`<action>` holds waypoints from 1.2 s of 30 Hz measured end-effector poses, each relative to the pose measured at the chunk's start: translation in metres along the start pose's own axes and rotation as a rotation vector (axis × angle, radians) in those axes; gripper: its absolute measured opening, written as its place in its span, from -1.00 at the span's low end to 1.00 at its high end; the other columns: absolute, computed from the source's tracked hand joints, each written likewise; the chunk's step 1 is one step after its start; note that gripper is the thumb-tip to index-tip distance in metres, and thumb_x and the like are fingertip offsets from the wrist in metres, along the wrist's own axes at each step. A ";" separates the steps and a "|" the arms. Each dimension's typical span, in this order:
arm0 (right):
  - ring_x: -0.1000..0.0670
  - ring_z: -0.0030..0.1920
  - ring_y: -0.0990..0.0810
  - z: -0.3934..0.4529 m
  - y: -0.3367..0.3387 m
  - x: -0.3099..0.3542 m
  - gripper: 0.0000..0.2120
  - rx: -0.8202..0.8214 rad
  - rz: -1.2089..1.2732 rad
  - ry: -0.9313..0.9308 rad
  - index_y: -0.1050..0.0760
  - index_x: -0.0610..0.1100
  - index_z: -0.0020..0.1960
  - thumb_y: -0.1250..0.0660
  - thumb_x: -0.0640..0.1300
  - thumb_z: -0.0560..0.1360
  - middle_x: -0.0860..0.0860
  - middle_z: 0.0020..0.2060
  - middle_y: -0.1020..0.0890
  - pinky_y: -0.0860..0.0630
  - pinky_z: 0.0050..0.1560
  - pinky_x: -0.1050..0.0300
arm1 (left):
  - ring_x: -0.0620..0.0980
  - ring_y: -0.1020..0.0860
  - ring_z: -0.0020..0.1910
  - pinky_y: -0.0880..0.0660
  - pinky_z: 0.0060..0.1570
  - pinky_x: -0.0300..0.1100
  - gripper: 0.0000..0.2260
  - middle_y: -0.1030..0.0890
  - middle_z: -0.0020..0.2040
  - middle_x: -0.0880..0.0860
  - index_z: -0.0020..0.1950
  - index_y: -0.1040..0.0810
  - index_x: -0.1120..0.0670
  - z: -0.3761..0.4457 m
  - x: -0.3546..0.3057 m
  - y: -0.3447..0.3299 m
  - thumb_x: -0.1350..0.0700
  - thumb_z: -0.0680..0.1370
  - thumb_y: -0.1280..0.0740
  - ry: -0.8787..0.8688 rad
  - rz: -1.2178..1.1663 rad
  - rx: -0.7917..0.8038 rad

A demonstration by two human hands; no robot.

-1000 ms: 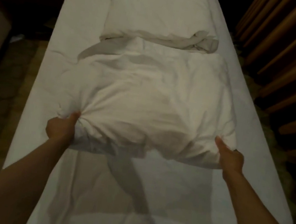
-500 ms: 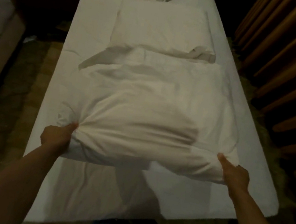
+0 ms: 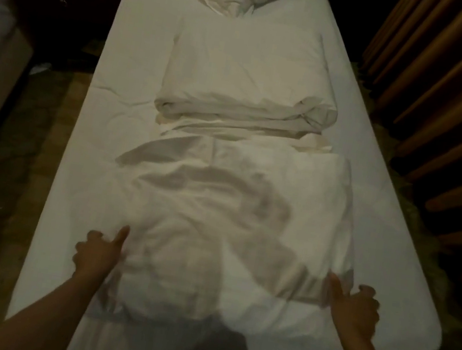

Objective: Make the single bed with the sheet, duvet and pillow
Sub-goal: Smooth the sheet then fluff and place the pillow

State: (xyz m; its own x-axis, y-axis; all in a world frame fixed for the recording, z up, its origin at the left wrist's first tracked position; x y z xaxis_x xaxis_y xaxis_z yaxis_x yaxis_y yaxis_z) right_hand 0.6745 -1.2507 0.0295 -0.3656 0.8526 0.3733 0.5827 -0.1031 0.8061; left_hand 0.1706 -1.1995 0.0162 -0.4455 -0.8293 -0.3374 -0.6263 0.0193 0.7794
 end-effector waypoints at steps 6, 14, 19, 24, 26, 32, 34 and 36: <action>-0.24 0.46 -0.13 -0.028 -0.058 0.149 -0.24 -0.053 -0.319 0.712 -0.03 0.06 0.55 -0.06 0.38 0.46 -0.12 0.52 -0.09 -0.15 0.36 -0.24 | 0.21 -0.24 0.44 -0.25 0.36 0.07 -0.23 -0.28 0.46 0.22 0.54 -0.14 0.02 -0.009 -0.125 -0.053 -0.26 0.45 -0.32 -0.584 0.128 0.049; -0.29 0.42 0.45 0.029 -0.151 0.232 -0.01 0.208 -0.799 0.889 0.41 0.27 0.45 -0.18 0.50 0.31 0.01 0.46 0.45 0.21 0.21 -0.59 | 0.26 0.38 0.45 0.07 0.16 0.58 -0.10 0.44 0.48 -0.09 0.42 0.35 -0.37 0.013 -0.207 -0.135 -0.47 0.34 -0.21 -0.684 0.561 0.182; -0.17 0.48 0.39 0.128 -0.156 0.223 -0.03 0.176 -0.767 0.761 0.35 0.28 0.46 -0.12 0.54 0.27 0.05 0.49 0.37 0.20 0.22 -0.58 | 0.19 0.32 0.49 0.17 0.15 0.58 -0.16 0.32 0.52 -0.18 0.42 0.28 -0.43 0.105 -0.213 -0.143 -0.54 0.29 -0.13 -0.694 0.630 0.111; -0.16 0.48 0.37 0.154 -0.174 0.233 -0.01 0.287 -0.763 0.678 0.33 0.30 0.47 -0.16 0.53 0.26 0.08 0.50 0.34 0.25 0.22 -0.56 | 0.14 0.14 0.53 0.07 0.22 0.51 -0.28 0.12 0.55 -0.14 0.48 0.09 -0.36 0.169 -0.220 -0.123 -0.47 0.40 -0.13 -0.621 0.607 0.215; -0.19 0.49 0.35 0.156 -0.174 0.242 0.00 0.292 -0.773 0.667 0.31 0.27 0.48 -0.18 0.52 0.26 0.08 0.51 0.32 0.25 0.24 -0.55 | 0.18 -0.20 0.44 -0.19 0.33 0.27 -0.38 -0.19 0.50 0.07 0.51 -0.14 -0.17 0.175 -0.227 -0.102 -0.33 0.50 -0.14 -0.741 0.540 0.144; -0.19 0.51 0.24 0.171 -0.159 0.279 0.01 0.356 -0.694 0.635 0.23 0.30 0.49 -0.32 0.43 0.26 0.05 0.53 0.25 0.14 0.29 -0.54 | 0.26 -0.42 0.16 -0.45 0.11 0.08 -0.60 -0.38 0.23 0.26 0.31 -0.40 0.22 0.200 -0.212 -0.047 0.28 0.48 -0.32 -0.681 0.521 -0.014; -0.20 0.52 0.22 0.171 -0.163 0.282 0.00 0.361 -0.666 0.613 0.19 0.29 0.50 -0.35 0.39 0.27 0.04 0.53 0.21 0.13 0.31 -0.52 | 0.27 -0.46 0.11 -0.45 0.05 0.09 -0.70 -0.39 0.18 0.27 0.24 -0.36 0.28 0.205 -0.203 -0.042 0.35 0.51 -0.24 -0.604 0.495 -0.093; -0.22 0.51 0.20 0.173 -0.168 0.280 0.04 0.372 -0.669 0.610 0.19 0.29 0.49 -0.33 0.42 0.21 0.03 0.54 0.19 0.12 0.31 -0.52 | 0.28 -0.47 0.10 -0.44 0.07 0.07 -0.80 -0.42 0.14 0.29 0.16 -0.41 0.33 0.209 -0.191 -0.039 0.36 0.55 -0.17 -0.520 0.477 -0.169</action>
State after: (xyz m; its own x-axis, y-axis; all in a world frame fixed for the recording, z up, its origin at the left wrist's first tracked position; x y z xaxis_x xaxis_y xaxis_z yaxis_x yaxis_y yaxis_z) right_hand 0.5998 -0.9059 -0.0812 -0.9555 0.2542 0.1498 0.2721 0.5628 0.7805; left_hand 0.1466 -0.9253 -0.0605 -0.9184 -0.3785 -0.1148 -0.1989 0.1912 0.9612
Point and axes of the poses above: each hand's wrist, its own z-axis towards the middle knuckle, its own y-axis out of the back of the hand, x = y × z, the point moved 6 cm from there along z, towards the middle knuckle
